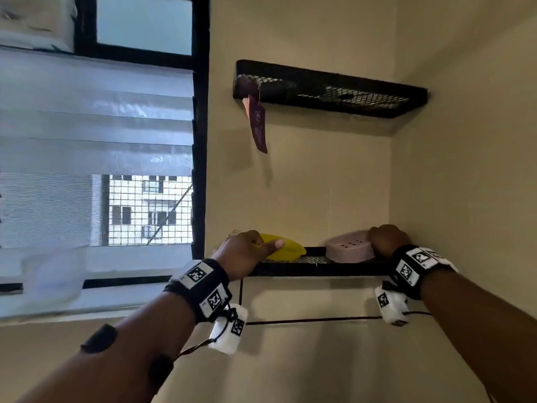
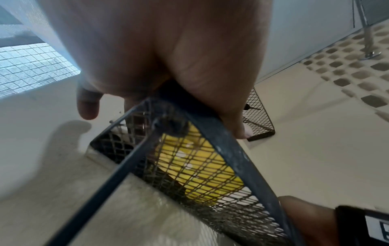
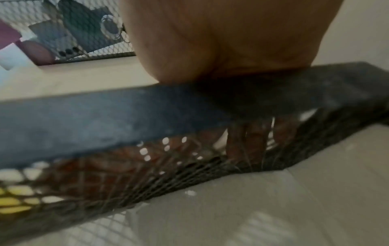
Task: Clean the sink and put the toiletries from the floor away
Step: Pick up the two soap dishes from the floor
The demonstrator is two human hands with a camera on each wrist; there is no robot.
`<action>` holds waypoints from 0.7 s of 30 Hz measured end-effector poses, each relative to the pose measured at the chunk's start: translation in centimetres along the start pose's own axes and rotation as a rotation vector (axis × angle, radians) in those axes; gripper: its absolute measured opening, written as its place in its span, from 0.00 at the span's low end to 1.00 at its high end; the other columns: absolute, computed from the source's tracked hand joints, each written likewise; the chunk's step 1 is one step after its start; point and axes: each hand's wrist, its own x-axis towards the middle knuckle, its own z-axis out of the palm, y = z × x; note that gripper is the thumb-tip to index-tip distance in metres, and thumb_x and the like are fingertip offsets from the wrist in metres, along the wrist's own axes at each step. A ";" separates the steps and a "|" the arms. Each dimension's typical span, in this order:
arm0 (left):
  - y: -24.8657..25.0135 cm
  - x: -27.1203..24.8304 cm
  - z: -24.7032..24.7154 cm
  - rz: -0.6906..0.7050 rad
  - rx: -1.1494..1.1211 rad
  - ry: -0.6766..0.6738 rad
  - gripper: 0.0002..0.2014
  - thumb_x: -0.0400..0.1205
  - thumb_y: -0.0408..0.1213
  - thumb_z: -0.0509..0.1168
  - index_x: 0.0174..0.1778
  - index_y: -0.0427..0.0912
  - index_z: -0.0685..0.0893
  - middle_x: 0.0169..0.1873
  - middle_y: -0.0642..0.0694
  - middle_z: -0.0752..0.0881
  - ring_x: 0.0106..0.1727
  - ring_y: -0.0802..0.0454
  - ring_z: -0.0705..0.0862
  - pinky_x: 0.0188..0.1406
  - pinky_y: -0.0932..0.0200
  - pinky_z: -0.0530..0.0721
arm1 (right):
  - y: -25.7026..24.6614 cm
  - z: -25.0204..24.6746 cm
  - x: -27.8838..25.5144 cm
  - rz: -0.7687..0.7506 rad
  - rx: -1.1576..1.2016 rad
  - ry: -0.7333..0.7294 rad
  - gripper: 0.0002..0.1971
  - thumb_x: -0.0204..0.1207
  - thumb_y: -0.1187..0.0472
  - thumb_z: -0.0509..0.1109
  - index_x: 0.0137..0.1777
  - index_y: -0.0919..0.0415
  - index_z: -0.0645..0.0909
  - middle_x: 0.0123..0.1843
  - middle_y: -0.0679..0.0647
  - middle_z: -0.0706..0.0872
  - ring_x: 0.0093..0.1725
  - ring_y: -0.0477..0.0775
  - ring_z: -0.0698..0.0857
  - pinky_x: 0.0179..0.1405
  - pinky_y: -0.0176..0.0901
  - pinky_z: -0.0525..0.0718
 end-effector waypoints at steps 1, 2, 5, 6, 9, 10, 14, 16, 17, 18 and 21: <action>0.0 0.0 0.1 0.018 -0.020 0.018 0.35 0.69 0.82 0.54 0.34 0.49 0.79 0.34 0.52 0.85 0.39 0.52 0.83 0.44 0.52 0.81 | 0.2 0.0 0.2 0.018 0.023 0.004 0.18 0.85 0.58 0.59 0.71 0.67 0.74 0.70 0.68 0.79 0.69 0.67 0.80 0.67 0.51 0.79; -0.2 0.1 0.4 0.055 -0.032 0.055 0.34 0.74 0.77 0.56 0.30 0.45 0.78 0.29 0.51 0.81 0.34 0.53 0.80 0.38 0.55 0.78 | 0.4 -0.1 0.3 0.021 0.043 0.019 0.18 0.85 0.58 0.58 0.69 0.68 0.75 0.69 0.69 0.80 0.68 0.68 0.81 0.66 0.51 0.79; -0.5 0.4 1.2 0.139 -0.006 0.211 0.34 0.81 0.70 0.56 0.22 0.42 0.75 0.27 0.48 0.76 0.35 0.54 0.78 0.40 0.55 0.76 | 0.7 0.0 0.6 0.034 -0.048 0.062 0.20 0.85 0.55 0.59 0.60 0.72 0.82 0.62 0.72 0.85 0.63 0.71 0.83 0.59 0.51 0.80; -0.5 0.3 1.3 0.141 0.011 0.232 0.35 0.82 0.69 0.55 0.24 0.40 0.77 0.29 0.45 0.79 0.39 0.51 0.80 0.43 0.52 0.79 | 0.7 0.0 0.6 0.039 -0.042 0.062 0.20 0.85 0.54 0.59 0.57 0.73 0.83 0.60 0.72 0.85 0.62 0.71 0.83 0.56 0.51 0.79; -0.3 0.0 1.4 0.135 0.031 0.254 0.35 0.85 0.64 0.54 0.30 0.32 0.78 0.33 0.38 0.82 0.43 0.47 0.81 0.49 0.47 0.82 | 1.1 0.2 0.4 -0.013 -0.096 0.060 0.17 0.84 0.52 0.58 0.47 0.68 0.79 0.54 0.72 0.86 0.58 0.71 0.84 0.47 0.50 0.75; -0.3 -0.1 1.5 0.138 0.030 0.267 0.34 0.85 0.63 0.54 0.30 0.34 0.79 0.33 0.41 0.82 0.44 0.49 0.80 0.51 0.47 0.81 | 1.4 0.5 0.3 -0.034 -0.115 0.045 0.18 0.83 0.50 0.57 0.45 0.66 0.77 0.52 0.70 0.85 0.55 0.71 0.84 0.45 0.49 0.74; -0.8 -0.2 1.9 0.121 -0.030 0.294 0.25 0.82 0.64 0.60 0.37 0.44 0.85 0.42 0.51 0.85 0.49 0.53 0.83 0.55 0.50 0.83 | 2.3 1.0 -0.3 -0.112 -0.139 0.027 0.24 0.74 0.43 0.49 0.38 0.64 0.77 0.47 0.66 0.85 0.44 0.63 0.80 0.45 0.48 0.76; -0.7 -0.5 2.0 0.105 -0.068 0.292 0.20 0.80 0.65 0.63 0.41 0.51 0.85 0.43 0.54 0.85 0.47 0.54 0.84 0.51 0.52 0.84 | 2.2 0.9 -0.8 -0.134 -0.146 0.007 0.23 0.71 0.42 0.48 0.36 0.60 0.75 0.45 0.64 0.84 0.43 0.63 0.80 0.47 0.50 0.78; -0.6 -0.7 2.0 0.105 -0.073 0.288 0.18 0.80 0.65 0.63 0.43 0.53 0.84 0.43 0.55 0.86 0.46 0.55 0.84 0.49 0.53 0.84 | 2.0 0.9 -1.0 -0.141 -0.149 0.011 0.23 0.71 0.42 0.48 0.37 0.59 0.76 0.44 0.62 0.83 0.43 0.62 0.80 0.48 0.51 0.79; -0.5 -0.8 2.1 0.104 -0.078 0.287 0.17 0.80 0.65 0.64 0.43 0.54 0.83 0.42 0.55 0.86 0.45 0.55 0.85 0.47 0.54 0.84 | 2.1 0.9 -1.1 -0.141 -0.152 0.019 0.22 0.73 0.42 0.50 0.38 0.58 0.78 0.42 0.59 0.82 0.43 0.62 0.80 0.50 0.52 0.81; -0.2 -1.1 1.9 0.088 -0.100 0.280 0.19 0.79 0.68 0.63 0.46 0.55 0.83 0.42 0.55 0.87 0.44 0.53 0.86 0.46 0.53 0.84 | 2.0 0.9 -1.6 -0.168 -0.155 0.094 0.18 0.79 0.44 0.54 0.44 0.53 0.81 0.42 0.55 0.79 0.45 0.62 0.80 0.51 0.51 0.82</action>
